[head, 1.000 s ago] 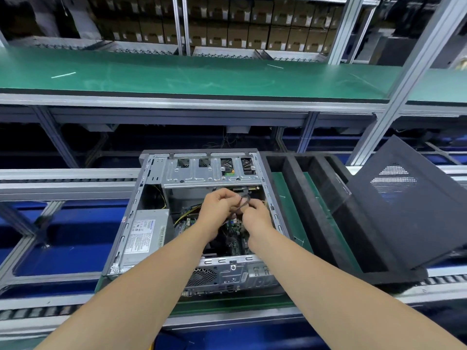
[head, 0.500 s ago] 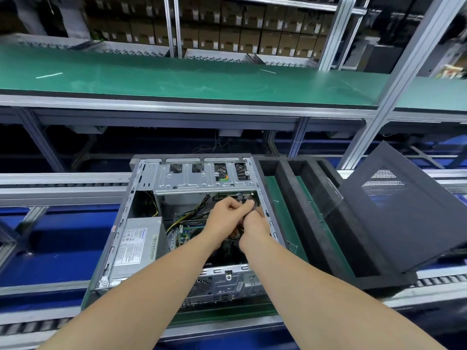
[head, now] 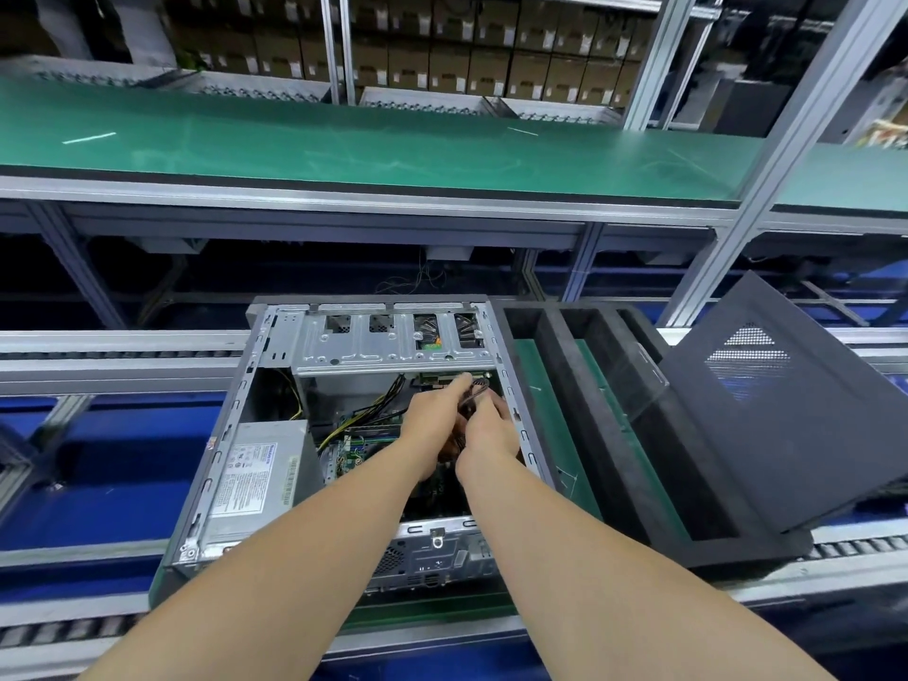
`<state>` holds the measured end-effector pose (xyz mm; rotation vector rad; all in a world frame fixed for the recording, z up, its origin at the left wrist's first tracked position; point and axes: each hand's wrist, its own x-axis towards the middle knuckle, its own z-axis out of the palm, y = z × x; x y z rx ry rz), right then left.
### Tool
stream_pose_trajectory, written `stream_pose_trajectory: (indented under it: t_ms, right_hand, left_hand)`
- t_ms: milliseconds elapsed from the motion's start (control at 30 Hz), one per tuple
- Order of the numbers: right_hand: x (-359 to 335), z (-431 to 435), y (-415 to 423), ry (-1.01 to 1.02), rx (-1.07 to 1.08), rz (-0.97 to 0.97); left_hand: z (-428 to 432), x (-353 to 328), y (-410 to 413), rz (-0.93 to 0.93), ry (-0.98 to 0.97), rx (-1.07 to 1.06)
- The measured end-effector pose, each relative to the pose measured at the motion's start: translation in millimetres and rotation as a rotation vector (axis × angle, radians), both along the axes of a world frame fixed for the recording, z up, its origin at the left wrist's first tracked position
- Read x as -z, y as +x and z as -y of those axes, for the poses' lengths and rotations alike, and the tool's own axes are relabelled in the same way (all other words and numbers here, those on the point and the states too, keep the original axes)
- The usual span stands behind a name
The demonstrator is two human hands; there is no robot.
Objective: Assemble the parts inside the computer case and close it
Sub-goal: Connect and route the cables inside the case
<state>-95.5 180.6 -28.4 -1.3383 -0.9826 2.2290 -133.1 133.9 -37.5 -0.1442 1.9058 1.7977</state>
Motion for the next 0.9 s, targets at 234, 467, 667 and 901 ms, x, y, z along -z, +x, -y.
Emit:
stream_pose_trajectory:
  t_ms: [234,467,667,901]
  right_hand:
    - [9.3,0.4,-5.6,0.024,0.107,-0.05]
    - [15.9,-1.9,-10.9,-0.01,0.085,-0.048]
    - [16.4,-8.6,-9.8,-0.171,0.077,-0.03]
    - [13.9,-9.3,-9.2,-0.197,0.044,-0.055]
  left_hand:
    - [-7.8,4.2,-5.6,0.027,0.069,0.002]
    - [-10.0,-0.2,-2.8,0.082,0.116,-0.043]
    - [-6.2,-3.4,-7.7,0.183,0.137,0.006]
    - [-8.6,-2.9,-8.9,0.183,0.119,-0.003]
